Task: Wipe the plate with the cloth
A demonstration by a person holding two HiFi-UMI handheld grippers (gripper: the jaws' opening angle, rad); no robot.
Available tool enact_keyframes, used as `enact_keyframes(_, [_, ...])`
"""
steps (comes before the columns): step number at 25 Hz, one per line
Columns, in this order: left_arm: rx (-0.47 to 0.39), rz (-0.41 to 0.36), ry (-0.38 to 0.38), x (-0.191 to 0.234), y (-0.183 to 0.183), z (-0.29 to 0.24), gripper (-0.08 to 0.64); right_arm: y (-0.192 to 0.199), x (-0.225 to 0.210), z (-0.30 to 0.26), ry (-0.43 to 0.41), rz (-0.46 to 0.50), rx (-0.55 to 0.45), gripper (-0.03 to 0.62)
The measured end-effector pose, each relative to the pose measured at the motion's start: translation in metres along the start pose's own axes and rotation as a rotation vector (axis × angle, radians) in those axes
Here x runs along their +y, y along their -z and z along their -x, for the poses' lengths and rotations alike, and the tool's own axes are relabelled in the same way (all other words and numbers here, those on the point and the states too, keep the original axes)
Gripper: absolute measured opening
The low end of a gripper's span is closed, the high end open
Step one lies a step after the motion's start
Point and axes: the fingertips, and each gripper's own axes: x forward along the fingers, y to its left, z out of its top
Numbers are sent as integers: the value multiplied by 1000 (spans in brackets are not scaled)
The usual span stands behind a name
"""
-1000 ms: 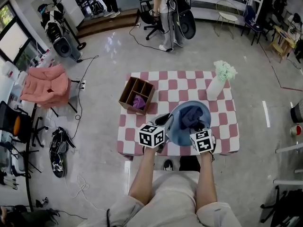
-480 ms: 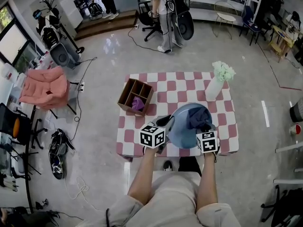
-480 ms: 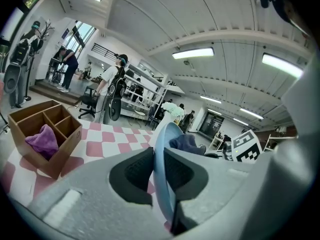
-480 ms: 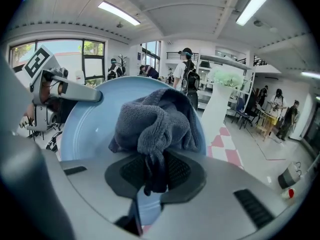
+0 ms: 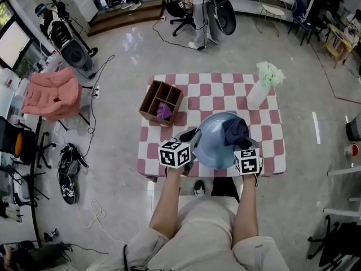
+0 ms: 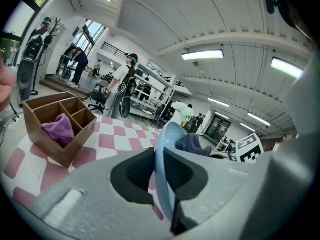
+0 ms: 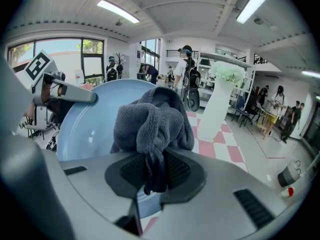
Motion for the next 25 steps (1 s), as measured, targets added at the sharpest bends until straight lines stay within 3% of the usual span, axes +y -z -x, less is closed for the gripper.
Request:
enact_keyframes(11, [74, 198, -114, 51, 62, 2, 44, 6, -17, 19, 50, -33, -35, 67])
enact_keyframes(17, [63, 359, -181, 70, 92, 6, 44, 2, -16, 29, 53, -47, -67, 66])
enact_keyframes(25, [103, 416, -249, 78, 117, -5, 41, 9, 0, 34, 38, -13, -57, 66])
